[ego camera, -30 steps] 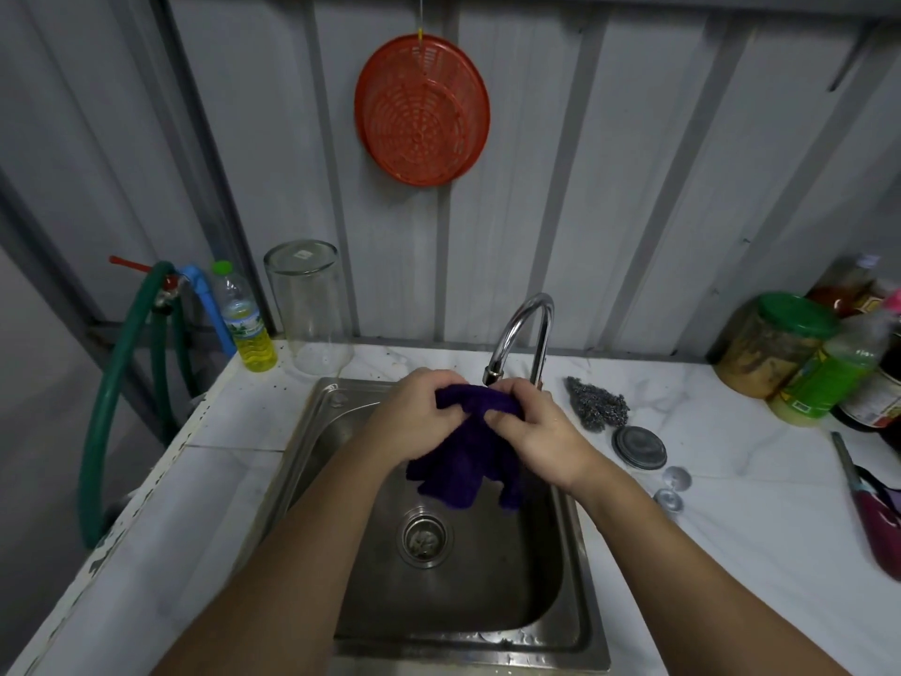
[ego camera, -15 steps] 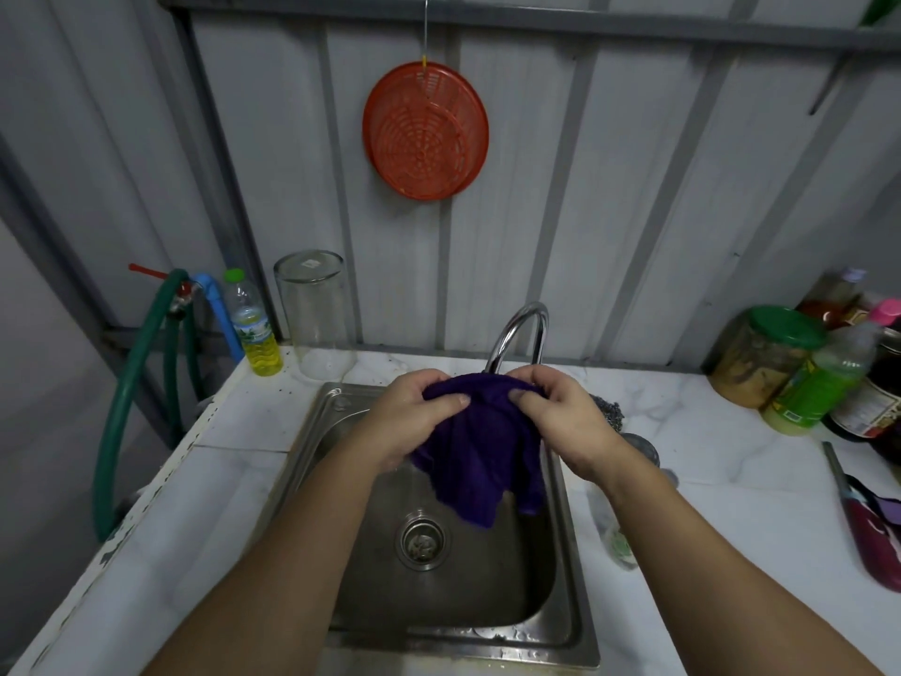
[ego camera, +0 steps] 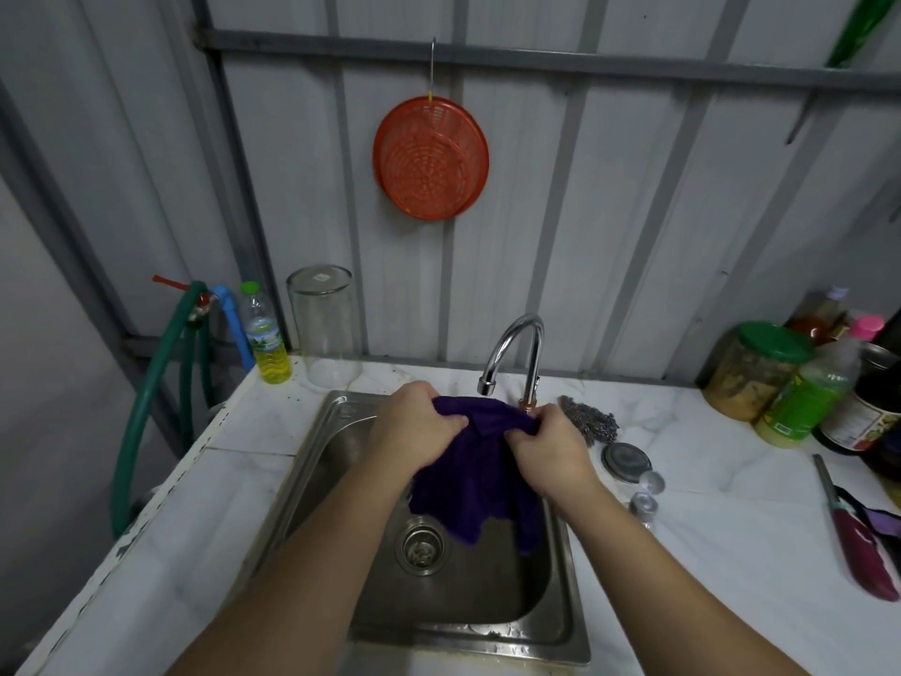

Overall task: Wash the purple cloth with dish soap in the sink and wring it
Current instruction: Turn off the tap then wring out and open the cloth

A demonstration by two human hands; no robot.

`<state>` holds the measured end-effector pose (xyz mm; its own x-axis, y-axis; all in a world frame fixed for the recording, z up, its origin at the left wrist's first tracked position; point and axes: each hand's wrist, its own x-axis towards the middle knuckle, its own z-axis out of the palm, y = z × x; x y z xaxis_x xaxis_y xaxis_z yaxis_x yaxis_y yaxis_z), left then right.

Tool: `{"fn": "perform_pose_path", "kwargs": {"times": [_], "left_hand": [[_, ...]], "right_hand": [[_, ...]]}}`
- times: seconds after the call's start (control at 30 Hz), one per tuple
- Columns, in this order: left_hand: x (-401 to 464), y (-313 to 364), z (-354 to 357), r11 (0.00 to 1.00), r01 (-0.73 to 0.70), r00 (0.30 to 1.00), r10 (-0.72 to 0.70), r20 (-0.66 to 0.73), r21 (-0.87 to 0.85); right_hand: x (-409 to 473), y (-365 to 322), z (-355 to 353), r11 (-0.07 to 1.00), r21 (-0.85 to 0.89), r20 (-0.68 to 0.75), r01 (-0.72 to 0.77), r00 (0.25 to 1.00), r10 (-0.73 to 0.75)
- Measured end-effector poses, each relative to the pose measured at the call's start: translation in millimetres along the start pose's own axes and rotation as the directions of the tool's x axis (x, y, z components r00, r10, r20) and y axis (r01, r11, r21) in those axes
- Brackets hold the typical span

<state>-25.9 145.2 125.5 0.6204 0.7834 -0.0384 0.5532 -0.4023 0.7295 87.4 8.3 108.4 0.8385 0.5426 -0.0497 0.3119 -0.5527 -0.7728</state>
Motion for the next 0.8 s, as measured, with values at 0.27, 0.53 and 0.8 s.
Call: {"fn": "perform_pose_path", "kwargs": {"times": [0.27, 0.53, 0.8], "left_hand": [[-39.8, 37.0, 2.7, 0.78, 0.241, 0.951, -0.07, 0.302, -0.578], [-42.9, 26.5, -6.8, 0.735, 0.169, 0.979, -0.049, 0.197, -0.657], [-34.9, -7.7, 4.5, 0.825, -0.003, 0.901, 0.247, 0.356, -0.566]], "right_hand": [[-21.5, -20.1, -3.1, 0.574, 0.754, 0.362, -0.319, 0.931, 0.041], [-14.4, -5.7, -17.4, 0.693, 0.713, 0.191, -0.107, 0.981, -0.045], [1.5, -4.9, -44.6, 0.581, 0.793, 0.36, -0.184, 0.911, -0.202]]}}
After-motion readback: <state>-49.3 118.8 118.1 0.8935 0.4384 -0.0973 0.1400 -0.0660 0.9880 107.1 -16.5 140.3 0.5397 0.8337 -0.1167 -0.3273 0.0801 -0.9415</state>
